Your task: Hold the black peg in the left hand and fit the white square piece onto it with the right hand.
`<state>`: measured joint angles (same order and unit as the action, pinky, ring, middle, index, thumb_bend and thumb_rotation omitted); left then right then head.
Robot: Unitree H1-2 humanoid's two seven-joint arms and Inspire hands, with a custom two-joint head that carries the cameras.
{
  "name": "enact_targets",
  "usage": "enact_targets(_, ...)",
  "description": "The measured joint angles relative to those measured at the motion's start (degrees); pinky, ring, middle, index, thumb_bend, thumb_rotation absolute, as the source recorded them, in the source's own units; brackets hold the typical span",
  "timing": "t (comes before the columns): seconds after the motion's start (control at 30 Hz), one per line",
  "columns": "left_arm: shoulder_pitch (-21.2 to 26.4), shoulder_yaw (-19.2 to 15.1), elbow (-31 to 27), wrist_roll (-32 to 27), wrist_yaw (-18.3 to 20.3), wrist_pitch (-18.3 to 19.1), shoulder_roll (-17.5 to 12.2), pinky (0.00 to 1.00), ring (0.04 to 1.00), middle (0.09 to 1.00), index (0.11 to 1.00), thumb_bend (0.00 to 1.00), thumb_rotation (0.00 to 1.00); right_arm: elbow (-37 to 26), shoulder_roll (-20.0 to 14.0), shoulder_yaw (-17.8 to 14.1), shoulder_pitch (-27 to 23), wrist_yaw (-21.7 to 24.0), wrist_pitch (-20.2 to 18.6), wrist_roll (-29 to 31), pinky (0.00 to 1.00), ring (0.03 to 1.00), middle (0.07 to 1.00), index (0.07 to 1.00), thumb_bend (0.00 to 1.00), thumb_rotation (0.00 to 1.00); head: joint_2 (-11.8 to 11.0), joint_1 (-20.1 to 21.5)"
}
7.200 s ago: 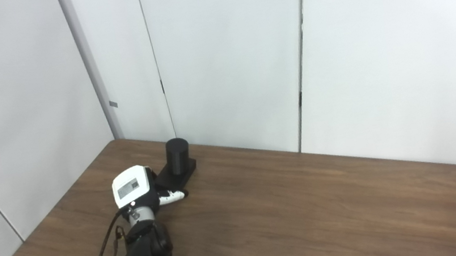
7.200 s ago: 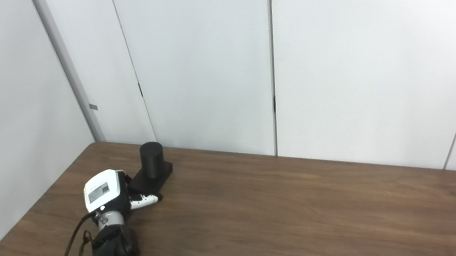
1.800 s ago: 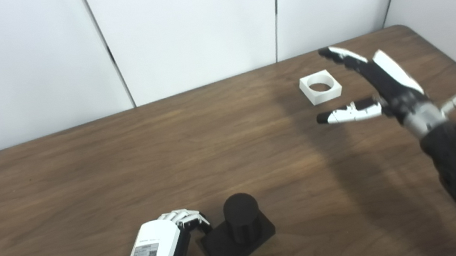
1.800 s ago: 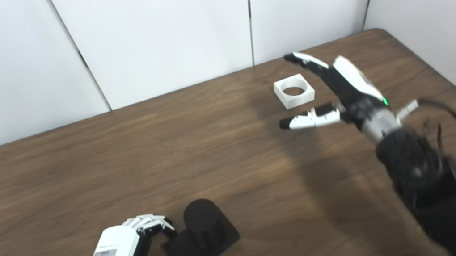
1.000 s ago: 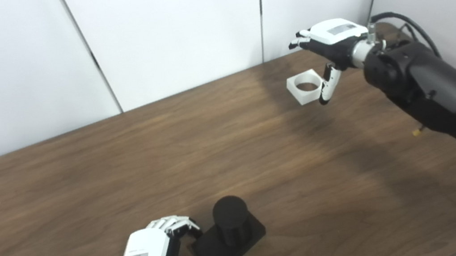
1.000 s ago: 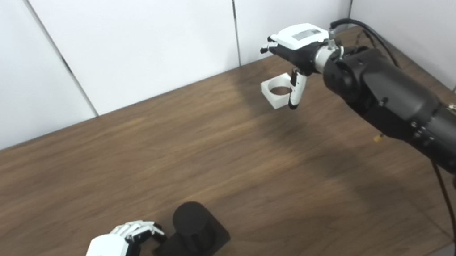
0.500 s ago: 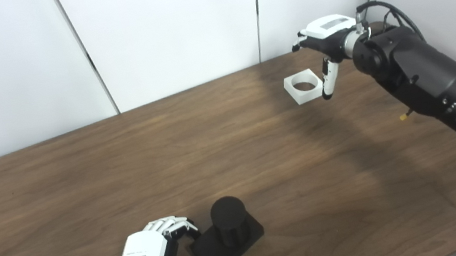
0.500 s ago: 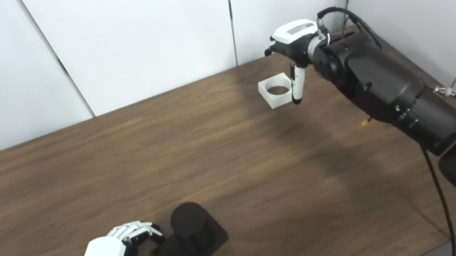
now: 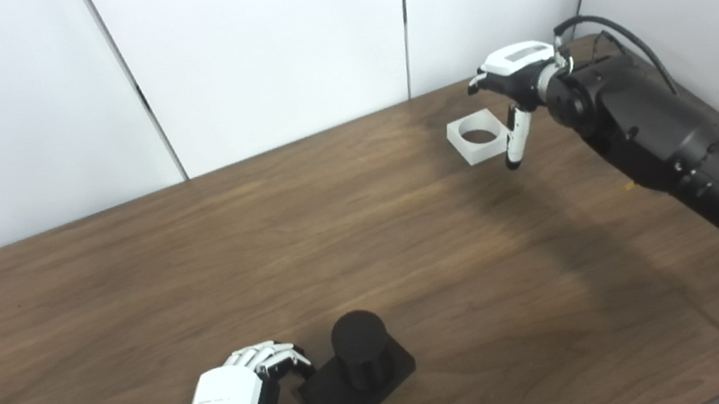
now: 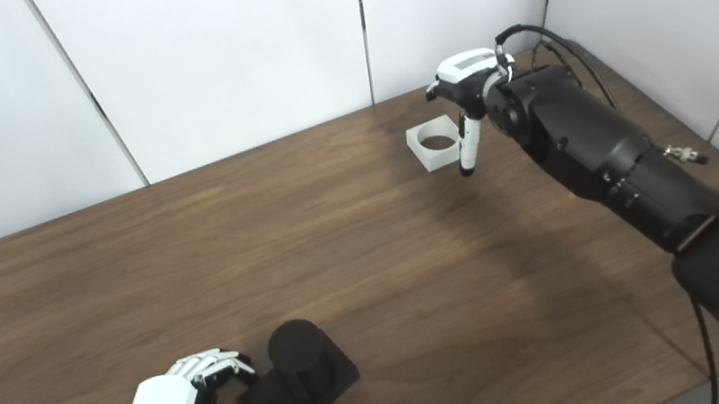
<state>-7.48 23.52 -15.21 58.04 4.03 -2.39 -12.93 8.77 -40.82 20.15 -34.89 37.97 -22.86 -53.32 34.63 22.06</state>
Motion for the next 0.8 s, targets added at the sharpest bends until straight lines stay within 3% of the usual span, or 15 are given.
enact_targets(0.8,-0.98,0.16,-2.21,1.58,1.5,1.99,0.22,0.76,0.762,0.717,0.488,0.52,0.04,5.78,1.91,0.06,-0.15,-5.66,2.02,1.51,1.0,1.0,0.998,0.96,0.89,0.2,0.7,-1.14)
